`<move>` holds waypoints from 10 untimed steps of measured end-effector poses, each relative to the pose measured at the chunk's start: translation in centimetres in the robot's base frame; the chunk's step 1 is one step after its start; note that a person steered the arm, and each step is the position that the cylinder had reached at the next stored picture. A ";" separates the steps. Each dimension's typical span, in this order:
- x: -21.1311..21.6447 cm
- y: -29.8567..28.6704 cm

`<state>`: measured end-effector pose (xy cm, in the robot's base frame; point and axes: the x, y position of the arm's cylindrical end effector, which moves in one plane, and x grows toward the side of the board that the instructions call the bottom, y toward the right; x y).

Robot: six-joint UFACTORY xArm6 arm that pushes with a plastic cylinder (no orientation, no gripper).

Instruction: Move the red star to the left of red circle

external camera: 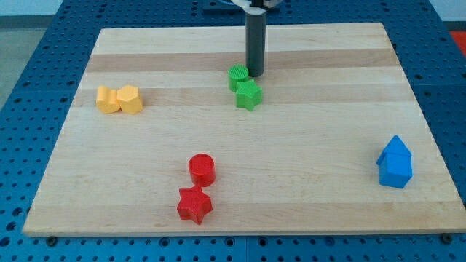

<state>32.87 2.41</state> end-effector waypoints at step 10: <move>17.5 26.2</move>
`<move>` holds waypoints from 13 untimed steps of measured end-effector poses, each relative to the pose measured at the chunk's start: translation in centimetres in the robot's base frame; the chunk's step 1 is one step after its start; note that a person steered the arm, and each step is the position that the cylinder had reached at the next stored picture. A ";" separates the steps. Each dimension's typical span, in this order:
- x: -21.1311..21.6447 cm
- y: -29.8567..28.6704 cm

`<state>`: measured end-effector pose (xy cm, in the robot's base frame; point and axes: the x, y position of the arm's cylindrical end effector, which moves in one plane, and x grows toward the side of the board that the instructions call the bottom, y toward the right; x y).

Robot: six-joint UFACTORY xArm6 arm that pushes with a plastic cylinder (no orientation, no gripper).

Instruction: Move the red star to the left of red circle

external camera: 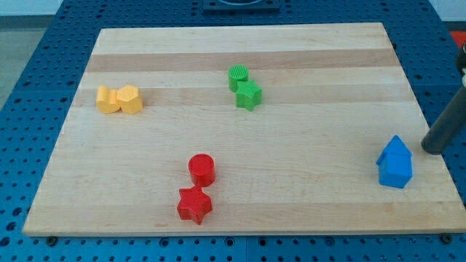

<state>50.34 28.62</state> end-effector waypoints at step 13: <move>10.1 -48.7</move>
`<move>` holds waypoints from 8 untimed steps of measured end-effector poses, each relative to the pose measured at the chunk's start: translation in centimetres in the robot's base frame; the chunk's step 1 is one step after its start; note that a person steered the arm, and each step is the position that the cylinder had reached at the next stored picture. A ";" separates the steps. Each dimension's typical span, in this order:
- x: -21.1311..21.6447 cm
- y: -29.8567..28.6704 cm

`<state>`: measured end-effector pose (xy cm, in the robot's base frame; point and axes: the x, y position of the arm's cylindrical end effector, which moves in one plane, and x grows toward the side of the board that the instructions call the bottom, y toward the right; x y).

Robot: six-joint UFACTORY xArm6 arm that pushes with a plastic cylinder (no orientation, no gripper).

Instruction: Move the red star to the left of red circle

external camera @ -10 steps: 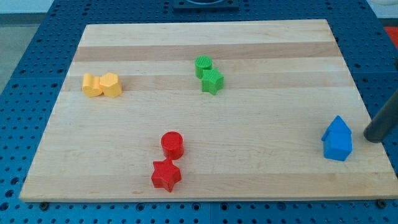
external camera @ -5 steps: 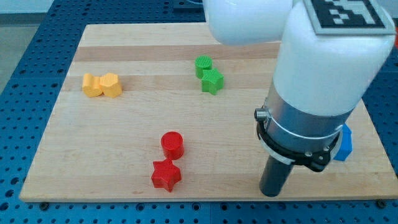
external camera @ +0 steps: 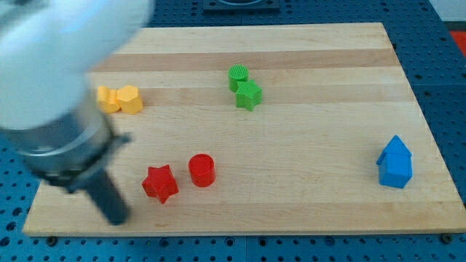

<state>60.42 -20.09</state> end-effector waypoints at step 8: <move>-15.2 11.1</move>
